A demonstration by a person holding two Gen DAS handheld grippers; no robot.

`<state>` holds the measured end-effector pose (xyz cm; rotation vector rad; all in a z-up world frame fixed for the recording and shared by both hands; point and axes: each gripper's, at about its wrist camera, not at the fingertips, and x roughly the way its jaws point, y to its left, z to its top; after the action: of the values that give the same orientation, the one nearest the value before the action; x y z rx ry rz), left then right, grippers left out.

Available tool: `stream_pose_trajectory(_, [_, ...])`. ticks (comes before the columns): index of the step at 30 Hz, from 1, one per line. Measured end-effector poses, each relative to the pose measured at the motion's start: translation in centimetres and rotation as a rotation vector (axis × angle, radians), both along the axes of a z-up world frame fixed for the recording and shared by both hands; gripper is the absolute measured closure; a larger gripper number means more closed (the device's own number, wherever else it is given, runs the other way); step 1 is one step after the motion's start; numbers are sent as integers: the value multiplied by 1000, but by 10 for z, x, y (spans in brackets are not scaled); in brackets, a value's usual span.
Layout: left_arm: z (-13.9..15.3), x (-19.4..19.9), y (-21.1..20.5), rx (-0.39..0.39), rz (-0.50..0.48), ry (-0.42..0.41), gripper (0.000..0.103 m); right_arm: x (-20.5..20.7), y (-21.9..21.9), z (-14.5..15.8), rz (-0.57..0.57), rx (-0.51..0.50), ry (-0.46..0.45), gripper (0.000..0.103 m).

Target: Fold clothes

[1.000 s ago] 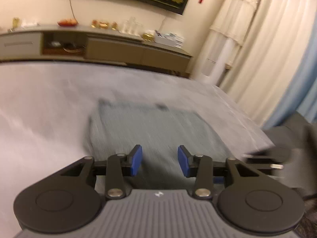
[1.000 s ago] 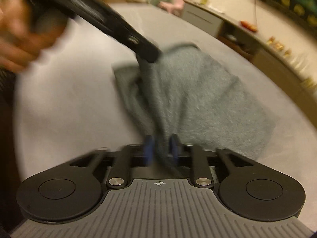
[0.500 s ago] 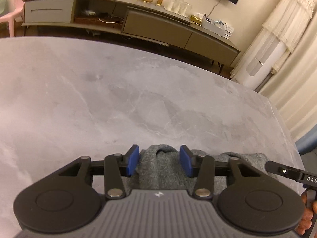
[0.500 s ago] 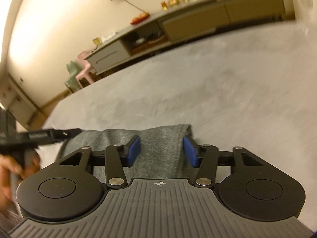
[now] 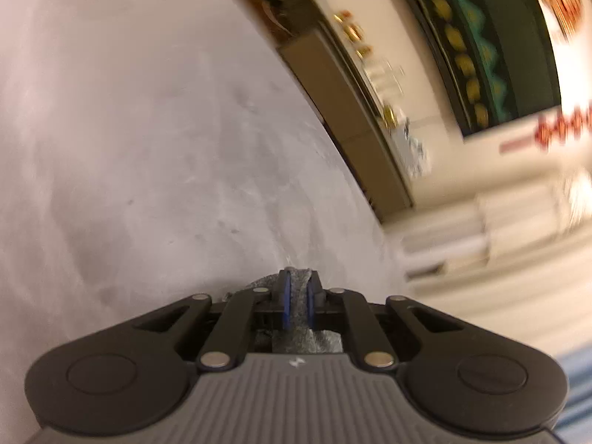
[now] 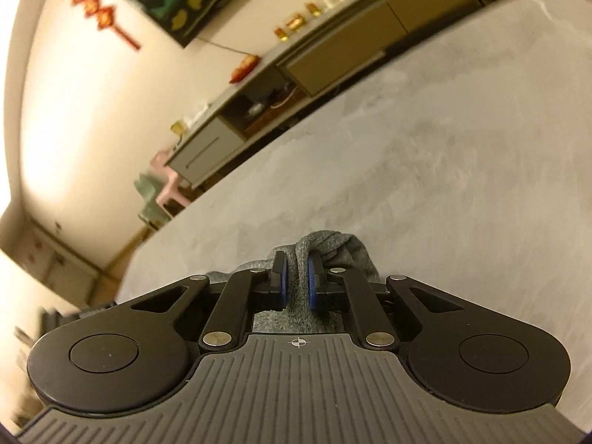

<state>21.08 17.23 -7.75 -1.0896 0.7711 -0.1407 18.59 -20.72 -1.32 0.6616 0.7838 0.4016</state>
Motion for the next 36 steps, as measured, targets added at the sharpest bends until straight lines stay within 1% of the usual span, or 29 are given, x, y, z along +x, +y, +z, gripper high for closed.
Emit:
stream_pose_trajectory(2, [-12, 1, 4, -72, 30, 33, 95, 2, -7, -10, -25, 83, 47, 96])
stream_pose_trajectory(4, [-18, 0, 6, -99, 46, 48, 94, 5, -12, -21, -49, 159, 91, 95])
stream_pose_trajectory(6, [-21, -2, 10, -132, 82, 55, 94, 6, -15, -29, -69, 205, 123, 95])
stream_pose_trajectory(7, [-19, -5, 14, -132, 103, 48, 93, 7, -16, -31, -82, 199, 131, 94])
stream_pose_trajectory(8, [-17, -10, 19, -136, 122, 45, 88, 6, -18, -30, -98, 188, 135, 93])
stream_pose_trajectory(9, [-15, -14, 24, -136, 140, 41, 85, 6, -23, -31, -123, 196, 146, 87])
stream_pose_trajectory(10, [-7, -22, 26, -90, 146, 31, 85, 5, -29, -30, -154, 192, 153, 76])
stream_pose_trajectory(11, [1, -29, 28, -42, 149, 20, 85, 2, -35, -25, -191, 151, 145, 74])
stream_pose_trajectory(13, [28, -47, 16, 96, 82, -43, 85, -4, -44, -12, -241, 78, 114, 73])
stream_pose_trajectory(14, [40, -58, 1, 173, 6, -81, 85, -9, -46, -3, -229, 66, 92, 73])
stream_pose_trajectory(15, [53, -68, -14, 248, -71, -119, 84, -15, -44, 8, -194, 50, 56, 72])
stream_pose_trajectory(16, [62, -79, -30, 311, -153, -150, 84, -23, -37, 18, -125, 24, 8, 72])
stream_pose_trajectory(17, [61, -86, -46, 363, -210, -164, 82, -30, -29, 28, -56, -2, -41, 72])
stream_pose_trajectory(18, [61, -93, -61, 415, -267, -177, 79, -39, -16, 30, 38, -48, -64, 67])
stream_pose_trajectory(19, [60, -99, -76, 468, -322, -188, 78, -48, -2, 32, 133, -95, -86, 60])
stream_pose_trajectory(20, [53, -102, -87, 541, -338, -168, 80, -57, 11, 34, 227, -142, -108, 59])
stream_pose_trajectory(21, [46, -103, -90, 552, -337, -159, 80, -62, 19, 25, 239, -216, -81, 58])
stream_pose_trajectory(22, [40, -104, -92, 564, -337, -149, 80, -66, 26, 16, 248, -291, -53, 65])
stream_pose_trajectory(23, [34, -106, -95, 574, -337, -141, 80, -69, 23, 16, 224, -325, -57, 72])
stream_pose_trajectory(24, [36, -109, -93, 562, -342, -153, 80, -72, 21, 16, 200, -358, -62, 75])
stream_pose_trajectory(25, [38, -113, -93, 551, -349, -166, 79, -75, 18, 16, 175, -392, -67, 75])
stream_pose_trajectory(27, [47, -125, -97, 565, -395, -211, 74, -95, 19, 34, 169, -498, -163, 72])
stream_pose_trajectory(29, [48, -131, -111, 600, -445, -227, 74, -110, 35, 37, 325, -497, -202, 71])
stream_pose_trajectory(30, [44, -132, -116, 629, -455, -230, 74, -117, 43, 38, 404, -495, -221, 65])
stream_pose_trajectory(31, [40, -134, -122, 657, -465, -232, 74, -124, 51, 39, 483, -492, -240, 62])
stream_pose_trajectory(32, [37, -136, -127, 685, -474, -234, 75, -120, 56, 35, 481, -514, -236, 62])
stream_pose_trajectory(33, [33, -133, -131, 693, -471, -230, 77, -116, 61, 31, 478, -537, -233, 65])
stream_pose_trajectory(34, [31, -129, -132, 689, -463, -237, 77, -112, 66, 28, 474, -559, -229, 66])
stream_pose_trajectory(36, [29, -115, -134, 692, -450, -238, 83, -103, 75, 20, 467, -605, -222, 68])
